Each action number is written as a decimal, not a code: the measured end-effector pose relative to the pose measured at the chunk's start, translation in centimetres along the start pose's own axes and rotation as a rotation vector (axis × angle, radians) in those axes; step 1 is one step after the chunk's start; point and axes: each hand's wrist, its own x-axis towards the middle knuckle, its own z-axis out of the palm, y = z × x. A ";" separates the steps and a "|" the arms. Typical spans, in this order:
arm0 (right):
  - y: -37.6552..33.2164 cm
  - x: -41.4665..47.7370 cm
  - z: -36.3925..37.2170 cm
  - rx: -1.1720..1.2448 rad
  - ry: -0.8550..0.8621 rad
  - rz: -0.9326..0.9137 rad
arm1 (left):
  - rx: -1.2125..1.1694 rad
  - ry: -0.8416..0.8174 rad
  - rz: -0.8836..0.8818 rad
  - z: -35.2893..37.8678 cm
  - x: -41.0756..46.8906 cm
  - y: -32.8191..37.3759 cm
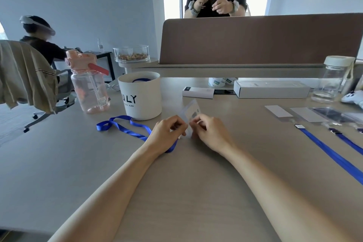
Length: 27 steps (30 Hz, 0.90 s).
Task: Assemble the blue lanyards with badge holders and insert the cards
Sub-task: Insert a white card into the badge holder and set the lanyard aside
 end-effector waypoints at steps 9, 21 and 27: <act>-0.4 -2.6 -2.5 0.400 0.189 0.413 | -0.243 0.102 0.002 1.6 -0.2 5.0; 5.2 -8.8 -13.4 0.414 0.488 0.626 | -0.320 -0.294 -0.123 12.4 4.3 12.0; 6.2 -10.0 -15.1 0.921 0.515 0.613 | -0.536 -0.178 -0.117 15.9 4.9 14.7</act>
